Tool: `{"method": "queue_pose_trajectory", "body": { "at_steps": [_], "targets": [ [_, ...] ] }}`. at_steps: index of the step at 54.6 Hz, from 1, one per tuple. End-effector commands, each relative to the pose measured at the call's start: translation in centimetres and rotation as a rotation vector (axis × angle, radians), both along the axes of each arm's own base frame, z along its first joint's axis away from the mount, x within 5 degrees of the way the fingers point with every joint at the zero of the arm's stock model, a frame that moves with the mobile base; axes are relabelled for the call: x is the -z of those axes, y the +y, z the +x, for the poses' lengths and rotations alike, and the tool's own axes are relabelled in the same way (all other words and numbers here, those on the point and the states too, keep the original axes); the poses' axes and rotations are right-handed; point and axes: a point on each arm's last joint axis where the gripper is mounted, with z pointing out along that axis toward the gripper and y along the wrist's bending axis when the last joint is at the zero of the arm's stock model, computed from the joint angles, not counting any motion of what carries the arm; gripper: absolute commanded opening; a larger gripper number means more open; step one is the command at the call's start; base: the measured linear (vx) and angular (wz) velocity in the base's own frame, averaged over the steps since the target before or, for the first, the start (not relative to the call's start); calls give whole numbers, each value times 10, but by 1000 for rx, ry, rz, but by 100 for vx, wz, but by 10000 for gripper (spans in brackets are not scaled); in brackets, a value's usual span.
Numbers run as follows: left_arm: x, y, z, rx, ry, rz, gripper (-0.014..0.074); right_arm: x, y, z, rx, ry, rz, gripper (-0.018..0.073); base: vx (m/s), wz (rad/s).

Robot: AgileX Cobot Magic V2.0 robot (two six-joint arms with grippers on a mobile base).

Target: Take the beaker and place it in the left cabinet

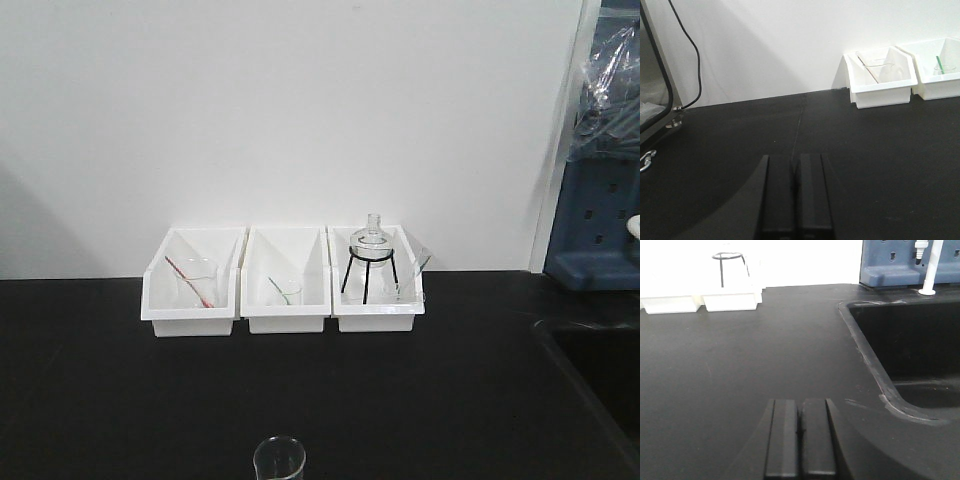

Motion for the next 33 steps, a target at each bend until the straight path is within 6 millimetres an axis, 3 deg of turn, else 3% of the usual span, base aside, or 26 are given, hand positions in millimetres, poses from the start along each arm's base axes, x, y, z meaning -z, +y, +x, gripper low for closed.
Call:
{"method": "queue_pose_trajectory", "body": {
  "at_steps": [1, 16, 33],
  "targets": [
    [-14, 0, -2, -5, -111, 8, -6, -7, 0, 0, 1, -93, -5, -8, 0, 0],
    [-14, 0, -2, -5, -111, 8, -6, -9, -1, 1, -5, -116, -88, -8, 0, 0],
    [-14, 0, -2, -5, -111, 8, -6, -26, 1, 1, -15, -295, -84, -8, 0, 0]
  ]
}}
